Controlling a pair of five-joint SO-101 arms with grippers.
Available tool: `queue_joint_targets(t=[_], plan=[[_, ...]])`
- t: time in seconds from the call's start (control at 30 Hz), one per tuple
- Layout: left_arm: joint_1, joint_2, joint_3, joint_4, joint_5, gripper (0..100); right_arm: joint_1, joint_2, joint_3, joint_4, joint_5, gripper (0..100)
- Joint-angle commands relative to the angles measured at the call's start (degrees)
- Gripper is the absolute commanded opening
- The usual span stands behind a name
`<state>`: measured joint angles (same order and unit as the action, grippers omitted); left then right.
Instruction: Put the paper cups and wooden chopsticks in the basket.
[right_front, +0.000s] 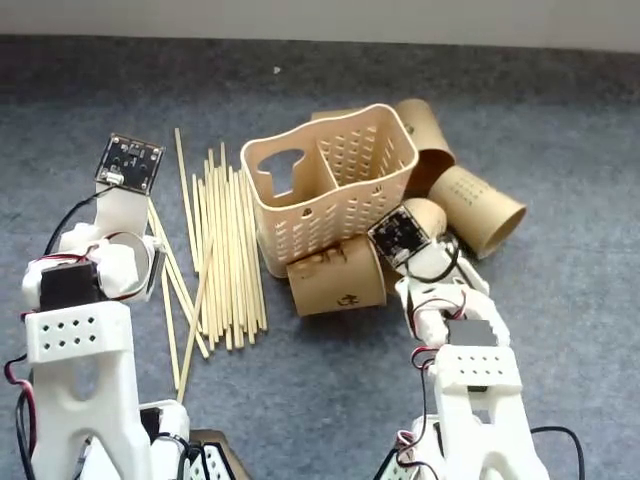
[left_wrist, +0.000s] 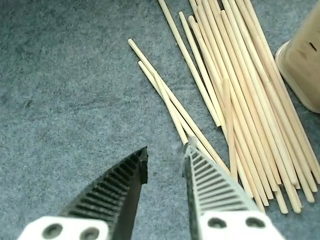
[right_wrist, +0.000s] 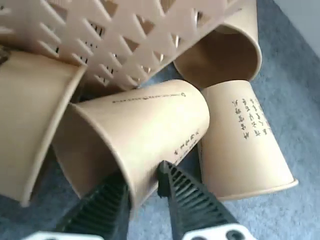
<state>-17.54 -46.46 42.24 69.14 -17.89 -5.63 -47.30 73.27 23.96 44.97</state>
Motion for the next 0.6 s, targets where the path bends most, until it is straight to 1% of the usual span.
queue_joint_targets(t=[0.0, 0.13, 0.27, 0.4, 0.57], plan=[[-0.3, 0.0, -0.2, 0.4, -0.4, 15, 2.5, -0.4, -1.0, 4.5, 1.2, 0.5], [-0.4, 0.0, -0.2, 0.4, -0.4, 15, 6.1, -0.4, -12.4, 18.8, 1.2, 0.7], [-0.2, 0.0, -0.2, 0.4, -0.4, 15, 6.8, -0.4, -28.1, 36.4, 0.9, 0.6], [-0.2, 0.0, -0.2, 0.4, -0.4, 15, 6.7, 0.3, -46.3, 50.0, -8.1, 0.6], [-0.2, 0.0, -0.1, 0.4, -0.4, 15, 6.8, 0.3, -64.5, 61.8, -18.4, 0.6]])
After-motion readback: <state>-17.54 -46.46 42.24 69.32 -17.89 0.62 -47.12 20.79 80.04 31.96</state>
